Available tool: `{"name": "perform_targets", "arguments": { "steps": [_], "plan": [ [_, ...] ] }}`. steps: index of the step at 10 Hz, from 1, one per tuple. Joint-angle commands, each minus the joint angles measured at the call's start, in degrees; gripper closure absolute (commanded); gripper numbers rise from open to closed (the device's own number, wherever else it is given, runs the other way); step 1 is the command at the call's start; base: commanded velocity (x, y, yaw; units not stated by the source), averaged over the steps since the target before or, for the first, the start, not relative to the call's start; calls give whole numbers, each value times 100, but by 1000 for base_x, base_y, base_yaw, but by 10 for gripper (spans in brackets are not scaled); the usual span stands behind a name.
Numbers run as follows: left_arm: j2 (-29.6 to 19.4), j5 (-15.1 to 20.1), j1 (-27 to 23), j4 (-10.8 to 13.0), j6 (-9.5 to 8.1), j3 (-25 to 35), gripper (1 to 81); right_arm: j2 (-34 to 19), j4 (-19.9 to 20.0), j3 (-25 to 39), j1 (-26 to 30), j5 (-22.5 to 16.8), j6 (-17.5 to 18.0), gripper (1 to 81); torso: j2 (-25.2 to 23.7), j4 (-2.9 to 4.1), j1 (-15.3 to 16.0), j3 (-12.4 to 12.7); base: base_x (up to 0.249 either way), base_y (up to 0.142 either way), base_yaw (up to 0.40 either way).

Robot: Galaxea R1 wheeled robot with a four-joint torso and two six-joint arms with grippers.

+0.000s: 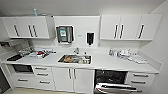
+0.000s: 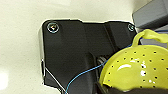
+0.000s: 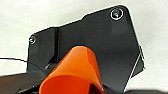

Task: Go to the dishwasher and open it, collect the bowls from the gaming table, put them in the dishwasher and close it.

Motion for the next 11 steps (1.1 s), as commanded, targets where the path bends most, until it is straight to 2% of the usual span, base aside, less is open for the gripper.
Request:
{"name": "perform_targets", "arguments": {
  "steps": [1,10,11],
  "plan": [
    [-87,169,-277,32,2,18,811,-60,-19,-19,306,-186,-15,811,0,0,0,0,142,-75,0],
    [-96,160,-259,32,2,17,811,-60,-19,-19,306,-186,-15,811,-2,0,-11,2,142,-73,0],
    [-96,160,-259,32,2,17,811,-60,-19,-19,306,-186,-15,811,-2,0,-11,2,137,0,0]
  ]
}}
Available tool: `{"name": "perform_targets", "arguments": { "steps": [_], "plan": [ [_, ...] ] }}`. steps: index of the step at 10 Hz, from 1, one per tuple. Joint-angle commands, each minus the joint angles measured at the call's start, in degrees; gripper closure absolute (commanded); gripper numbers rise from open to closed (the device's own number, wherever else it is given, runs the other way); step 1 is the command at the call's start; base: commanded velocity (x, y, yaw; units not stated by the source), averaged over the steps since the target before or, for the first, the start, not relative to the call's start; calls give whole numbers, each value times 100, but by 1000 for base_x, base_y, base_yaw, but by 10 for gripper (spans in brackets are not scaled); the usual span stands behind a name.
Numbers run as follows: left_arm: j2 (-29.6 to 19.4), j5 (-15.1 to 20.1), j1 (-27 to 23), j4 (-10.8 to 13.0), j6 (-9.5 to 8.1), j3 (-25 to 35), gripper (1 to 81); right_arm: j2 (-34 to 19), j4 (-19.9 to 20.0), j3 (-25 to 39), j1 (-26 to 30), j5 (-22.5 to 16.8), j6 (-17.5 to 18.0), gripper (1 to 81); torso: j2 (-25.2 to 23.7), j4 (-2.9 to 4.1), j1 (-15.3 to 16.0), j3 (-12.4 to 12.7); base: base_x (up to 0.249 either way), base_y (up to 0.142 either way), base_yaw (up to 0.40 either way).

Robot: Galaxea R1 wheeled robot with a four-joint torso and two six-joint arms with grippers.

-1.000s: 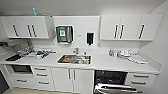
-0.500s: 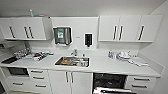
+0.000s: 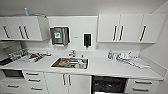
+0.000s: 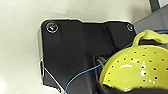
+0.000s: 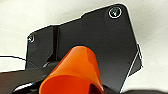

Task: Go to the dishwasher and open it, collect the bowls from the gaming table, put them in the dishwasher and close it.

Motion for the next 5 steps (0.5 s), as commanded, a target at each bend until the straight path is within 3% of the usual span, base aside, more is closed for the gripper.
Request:
{"name": "perform_targets", "arguments": {
  "steps": [1,5],
  "plan": [
    [-115,163,-259,32,2,12,811,-27,-12,-5,325,-175,-22,811,0,0,-2,0,136,0,0],
    [-132,163,-250,32,-6,21,811,-27,-21,4,342,-175,-22,811,-2,0,-6,2,135,0,0]
  ]
}}
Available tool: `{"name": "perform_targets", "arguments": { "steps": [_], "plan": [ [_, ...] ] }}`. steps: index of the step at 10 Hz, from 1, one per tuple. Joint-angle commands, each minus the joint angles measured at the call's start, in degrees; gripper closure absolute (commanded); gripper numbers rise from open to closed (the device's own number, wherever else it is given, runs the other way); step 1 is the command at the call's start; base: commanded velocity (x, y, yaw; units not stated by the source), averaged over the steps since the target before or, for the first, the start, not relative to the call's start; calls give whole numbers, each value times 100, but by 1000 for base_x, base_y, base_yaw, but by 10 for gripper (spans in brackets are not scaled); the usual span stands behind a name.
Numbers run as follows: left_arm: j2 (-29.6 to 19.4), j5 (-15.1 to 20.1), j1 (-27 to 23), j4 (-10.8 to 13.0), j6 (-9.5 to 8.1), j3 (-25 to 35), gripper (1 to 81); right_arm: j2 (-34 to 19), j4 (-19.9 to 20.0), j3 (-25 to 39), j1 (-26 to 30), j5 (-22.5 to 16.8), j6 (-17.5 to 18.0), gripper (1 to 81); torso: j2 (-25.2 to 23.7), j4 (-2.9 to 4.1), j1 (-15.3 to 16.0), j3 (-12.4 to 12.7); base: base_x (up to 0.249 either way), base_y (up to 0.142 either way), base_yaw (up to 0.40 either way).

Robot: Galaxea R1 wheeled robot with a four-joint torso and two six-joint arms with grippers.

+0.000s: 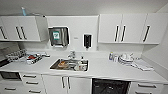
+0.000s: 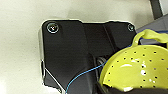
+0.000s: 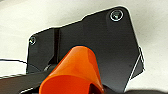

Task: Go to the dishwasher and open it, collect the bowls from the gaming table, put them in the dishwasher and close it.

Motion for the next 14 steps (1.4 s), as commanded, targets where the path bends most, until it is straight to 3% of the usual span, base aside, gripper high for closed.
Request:
{"name": "perform_targets", "arguments": {
  "steps": [1,10,14],
  "plan": [
    [-101,171,-259,32,-4,12,811,-44,-22,-14,295,-181,-13,811,0,0,0,0,136,0,0],
    [-101,163,-250,32,5,21,811,-44,-22,-14,296,-181,-22,811,0,0,-2,0,135,-67,0],
    [-93,163,-250,41,4,21,811,-97,3,4,296,-137,-13,811,0,0,2,-2,54,0,0]
  ]
}}
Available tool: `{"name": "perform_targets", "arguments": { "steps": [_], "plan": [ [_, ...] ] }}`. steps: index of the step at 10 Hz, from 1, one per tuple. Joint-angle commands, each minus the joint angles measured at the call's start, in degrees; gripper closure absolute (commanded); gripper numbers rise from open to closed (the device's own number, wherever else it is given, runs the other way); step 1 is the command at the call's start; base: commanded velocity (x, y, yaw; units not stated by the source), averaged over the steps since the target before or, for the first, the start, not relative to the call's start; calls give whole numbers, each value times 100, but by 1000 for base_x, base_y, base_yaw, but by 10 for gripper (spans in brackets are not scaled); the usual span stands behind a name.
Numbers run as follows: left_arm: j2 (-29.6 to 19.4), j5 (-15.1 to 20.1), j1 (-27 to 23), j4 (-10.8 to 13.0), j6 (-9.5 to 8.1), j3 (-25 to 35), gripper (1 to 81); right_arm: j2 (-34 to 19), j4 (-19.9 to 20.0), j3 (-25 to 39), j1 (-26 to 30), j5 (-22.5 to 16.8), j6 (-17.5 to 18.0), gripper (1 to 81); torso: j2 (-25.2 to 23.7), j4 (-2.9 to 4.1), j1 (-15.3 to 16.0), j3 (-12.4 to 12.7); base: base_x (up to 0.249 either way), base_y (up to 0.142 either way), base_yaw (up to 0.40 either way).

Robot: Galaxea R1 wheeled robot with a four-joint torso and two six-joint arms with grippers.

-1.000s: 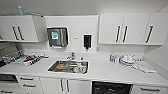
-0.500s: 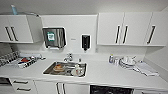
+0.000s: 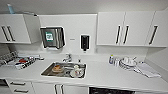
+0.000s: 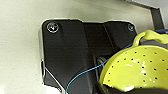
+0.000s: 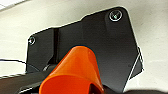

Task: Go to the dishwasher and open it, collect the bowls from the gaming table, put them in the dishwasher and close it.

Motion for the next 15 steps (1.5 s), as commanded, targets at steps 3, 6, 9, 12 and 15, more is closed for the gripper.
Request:
{"name": "perform_targets", "arguments": {
  "steps": [3,6,9,12,15],
  "plan": [
    [-154,-51,-234,41,-4,132,811,-349,30,354,247,50,5,811,-2,0,-2,0,0,0,0],
    [-768,-191,-252,-12,-4,1257,811,-578,57,759,238,50,31,811,-2,0,-4,0,0,0,0],
    [-1533,-183,-366,-29,-30,2531,811,-525,22,733,238,33,31,811,-2,0,-4,-179,0,0,0],
    [-1973,-191,-409,-29,-30,3155,811,-516,13,733,238,23,22,811,-2,0,-9,-460,0,0,0],
    [-2499,-200,-489,-38,-39,3831,811,-516,13,724,238,15,31,811,-2,0,-6,-796,0,0,0]
  ]
}}
